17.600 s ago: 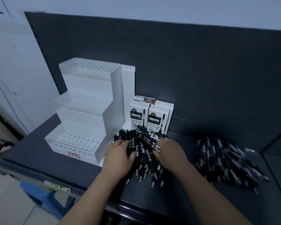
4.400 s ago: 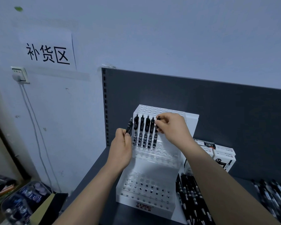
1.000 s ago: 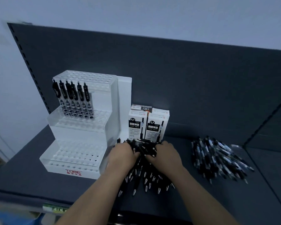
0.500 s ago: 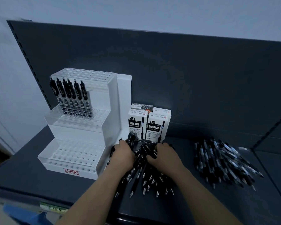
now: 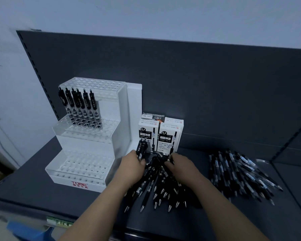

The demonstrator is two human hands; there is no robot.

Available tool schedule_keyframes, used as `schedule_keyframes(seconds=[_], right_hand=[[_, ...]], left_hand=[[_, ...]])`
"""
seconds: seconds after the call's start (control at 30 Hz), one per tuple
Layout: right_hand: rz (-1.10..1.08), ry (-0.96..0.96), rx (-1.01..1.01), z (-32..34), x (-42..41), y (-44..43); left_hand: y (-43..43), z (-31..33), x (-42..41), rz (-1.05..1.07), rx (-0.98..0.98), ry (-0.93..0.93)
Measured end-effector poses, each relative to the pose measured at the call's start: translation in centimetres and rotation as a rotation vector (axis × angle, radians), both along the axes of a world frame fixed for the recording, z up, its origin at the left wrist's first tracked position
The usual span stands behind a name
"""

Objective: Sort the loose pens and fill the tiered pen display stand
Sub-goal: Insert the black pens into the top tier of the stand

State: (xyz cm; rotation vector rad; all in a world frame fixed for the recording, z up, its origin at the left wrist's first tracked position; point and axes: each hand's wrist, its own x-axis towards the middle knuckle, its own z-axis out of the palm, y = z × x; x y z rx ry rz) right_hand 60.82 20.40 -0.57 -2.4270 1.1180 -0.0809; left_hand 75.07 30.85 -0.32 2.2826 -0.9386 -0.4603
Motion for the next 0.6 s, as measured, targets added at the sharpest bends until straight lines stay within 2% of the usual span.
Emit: schedule_keyframes(seconds=[0.2, 0.4, 0.6], right_hand=[[-0.015, -0.096, 0.02, -0.3, -0.3, -0.6], [-0.119, -0.305, 0.185, 0.6, -0.8, -0.4], [-0.031, -0.337, 0.213, 0.5, -0.2, -0.2]], left_hand=[[0.3, -0.4, -0.3, 0.005, -0.045, 0.084], [0.7, -0.2, -0.7, -0.001, -0.098, 0.159], [1.4, 0.8, -1.2, -0.025, -0.19, 0.241]])
